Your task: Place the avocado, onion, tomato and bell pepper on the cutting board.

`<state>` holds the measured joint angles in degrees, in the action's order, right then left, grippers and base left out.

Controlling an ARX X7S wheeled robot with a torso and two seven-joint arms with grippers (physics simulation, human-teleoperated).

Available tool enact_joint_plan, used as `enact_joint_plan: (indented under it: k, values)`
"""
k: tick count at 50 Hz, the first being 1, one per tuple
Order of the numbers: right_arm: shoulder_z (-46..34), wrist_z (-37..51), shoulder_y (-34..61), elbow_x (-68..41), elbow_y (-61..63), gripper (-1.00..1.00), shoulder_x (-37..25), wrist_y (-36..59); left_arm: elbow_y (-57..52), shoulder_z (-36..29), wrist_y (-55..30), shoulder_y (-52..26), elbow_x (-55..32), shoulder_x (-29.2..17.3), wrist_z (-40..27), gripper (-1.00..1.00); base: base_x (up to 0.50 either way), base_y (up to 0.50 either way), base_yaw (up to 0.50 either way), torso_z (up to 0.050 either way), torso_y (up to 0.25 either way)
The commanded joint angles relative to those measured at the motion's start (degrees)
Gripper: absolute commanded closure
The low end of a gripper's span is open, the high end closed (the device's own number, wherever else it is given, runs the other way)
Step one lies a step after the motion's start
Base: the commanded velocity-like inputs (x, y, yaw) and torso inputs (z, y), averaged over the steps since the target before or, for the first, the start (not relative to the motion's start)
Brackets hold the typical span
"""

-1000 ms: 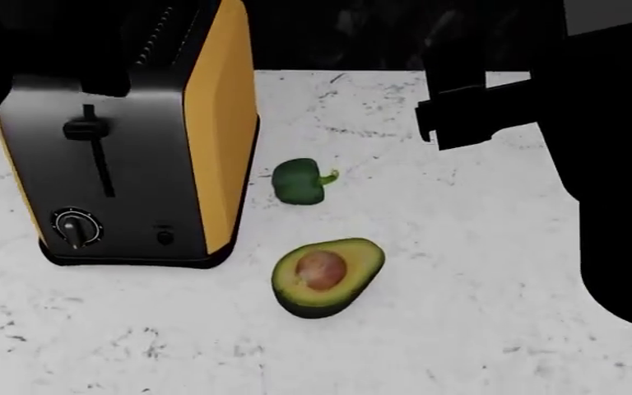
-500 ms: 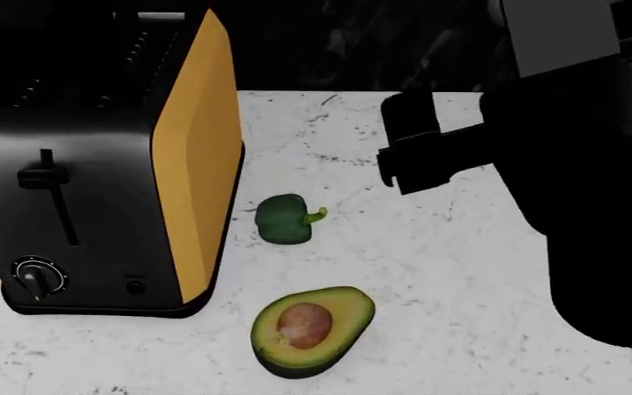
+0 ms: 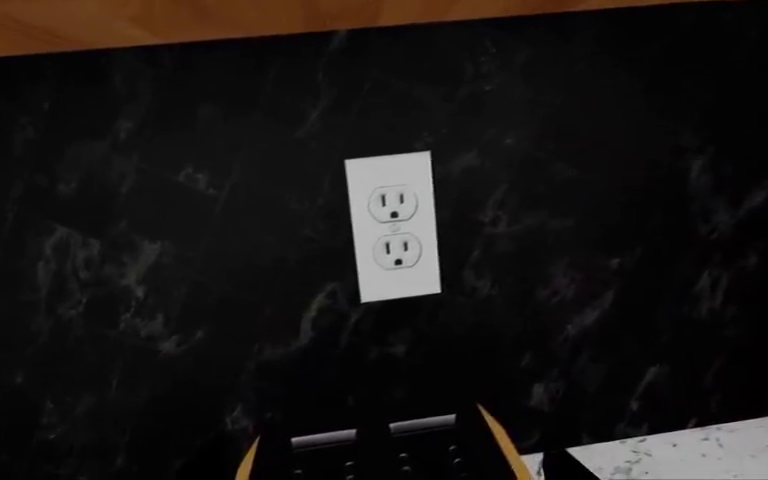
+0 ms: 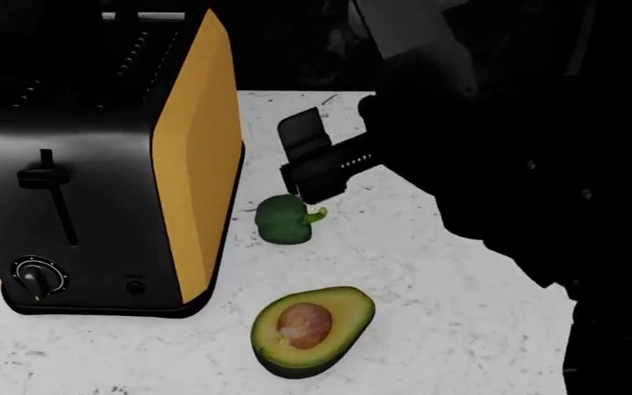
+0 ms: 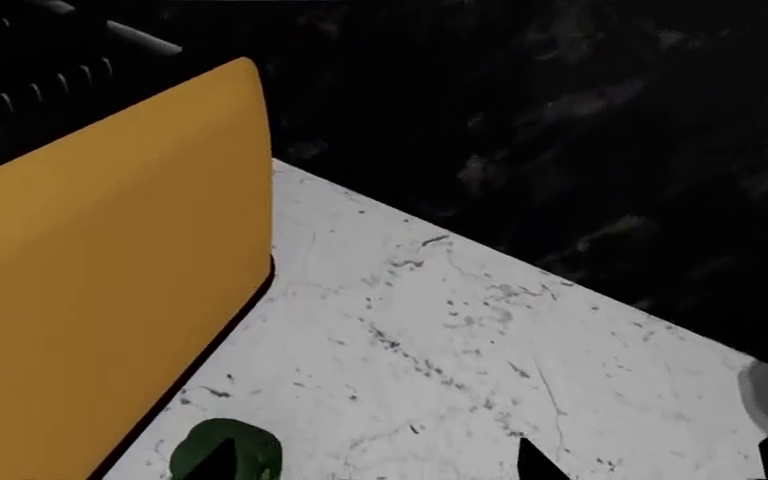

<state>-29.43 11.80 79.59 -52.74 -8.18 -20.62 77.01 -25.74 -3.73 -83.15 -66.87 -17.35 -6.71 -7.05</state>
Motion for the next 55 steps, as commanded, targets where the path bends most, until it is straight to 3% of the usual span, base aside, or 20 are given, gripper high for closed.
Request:
enact_joint_plan:
  k: [1,17,37,55]
  values:
    - [-9.83,-12.18,5.28,6.31,-15.04,-1.0,7.04,-6.3,1.22,1.89,0.33,0.2,-0.38,0.33,1.78,-1.0,0.0,0.0,0.0,0.0,0.0]
    - [-14.68,-18.32,5.31,8.14,-24.12,-1.0,11.78,-10.21,1.33,1.77,0.45,0.05,-0.95,-0.24,1.03,-1.0,0.0,0.0,0.0,0.0,0.0]
    - [-19.88,-27.21,5.13,13.18,-42.14,-1.0,17.13,-21.8,1.88,1.32,1.59,0.5,-1.5,-0.79,0.16,-1.0,0.0,0.0,0.0,0.0,0.0]
    - [-19.99,-30.17,2.37,11.47,-45.09,-1.0,17.88,-23.68,1.73,3.74,-0.37,0.24,-3.31,-0.41,-0.1,-1.0,0.0,0.0,0.0,0.0,0.0]
